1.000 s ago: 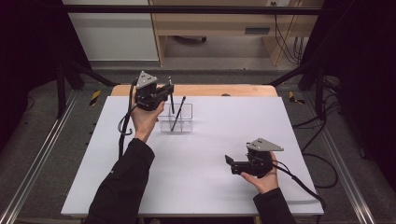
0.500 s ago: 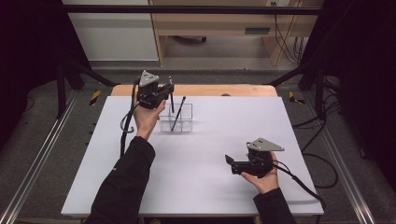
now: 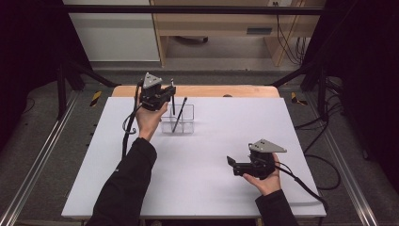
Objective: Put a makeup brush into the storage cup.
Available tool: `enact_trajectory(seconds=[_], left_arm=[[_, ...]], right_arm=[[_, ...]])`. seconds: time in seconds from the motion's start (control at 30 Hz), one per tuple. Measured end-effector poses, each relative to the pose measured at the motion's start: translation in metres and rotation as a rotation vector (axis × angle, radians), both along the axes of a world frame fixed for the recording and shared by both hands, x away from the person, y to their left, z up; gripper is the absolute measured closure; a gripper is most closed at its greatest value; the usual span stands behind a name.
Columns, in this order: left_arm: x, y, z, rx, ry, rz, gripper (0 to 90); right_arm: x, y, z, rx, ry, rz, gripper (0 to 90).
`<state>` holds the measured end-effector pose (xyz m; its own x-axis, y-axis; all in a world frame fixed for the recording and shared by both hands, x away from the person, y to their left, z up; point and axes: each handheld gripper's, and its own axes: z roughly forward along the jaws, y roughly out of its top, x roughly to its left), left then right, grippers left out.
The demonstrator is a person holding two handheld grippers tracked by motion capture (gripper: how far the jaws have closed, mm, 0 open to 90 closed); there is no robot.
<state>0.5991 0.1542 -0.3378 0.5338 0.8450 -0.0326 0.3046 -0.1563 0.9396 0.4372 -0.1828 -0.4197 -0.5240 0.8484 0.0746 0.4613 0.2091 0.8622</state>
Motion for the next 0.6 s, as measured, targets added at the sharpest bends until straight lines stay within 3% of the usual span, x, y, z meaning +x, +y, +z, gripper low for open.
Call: enact_trajectory(seconds=[0.6], left_arm=[[-0.001, 0.0, -0.02, 0.019, 0.016, -0.002, 82.8]], right_arm=[[0.0, 0.001, -0.001, -0.002, 0.001, 0.002, 6.7]])
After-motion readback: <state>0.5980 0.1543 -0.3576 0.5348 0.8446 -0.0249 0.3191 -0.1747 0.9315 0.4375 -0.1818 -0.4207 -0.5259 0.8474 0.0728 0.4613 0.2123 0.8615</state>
